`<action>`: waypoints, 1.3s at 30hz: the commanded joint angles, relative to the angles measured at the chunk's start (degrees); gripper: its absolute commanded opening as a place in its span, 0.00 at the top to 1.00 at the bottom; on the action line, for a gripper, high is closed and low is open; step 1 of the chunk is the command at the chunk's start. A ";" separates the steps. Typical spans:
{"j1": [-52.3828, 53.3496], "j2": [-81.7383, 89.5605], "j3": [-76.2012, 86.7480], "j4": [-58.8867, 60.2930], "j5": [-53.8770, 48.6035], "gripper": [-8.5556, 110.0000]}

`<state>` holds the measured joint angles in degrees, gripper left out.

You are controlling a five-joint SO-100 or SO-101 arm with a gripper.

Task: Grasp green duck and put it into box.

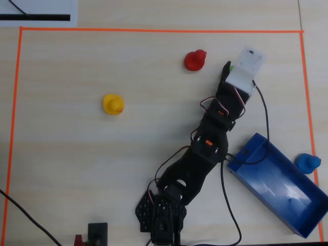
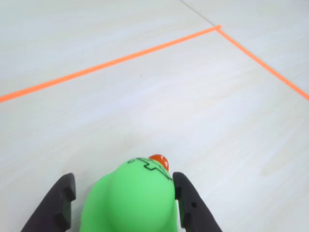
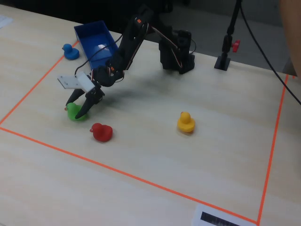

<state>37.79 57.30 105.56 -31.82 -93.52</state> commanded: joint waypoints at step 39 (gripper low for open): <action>2.37 9.93 -0.26 10.20 -3.69 0.93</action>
<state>38.94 60.03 105.47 -25.31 -97.38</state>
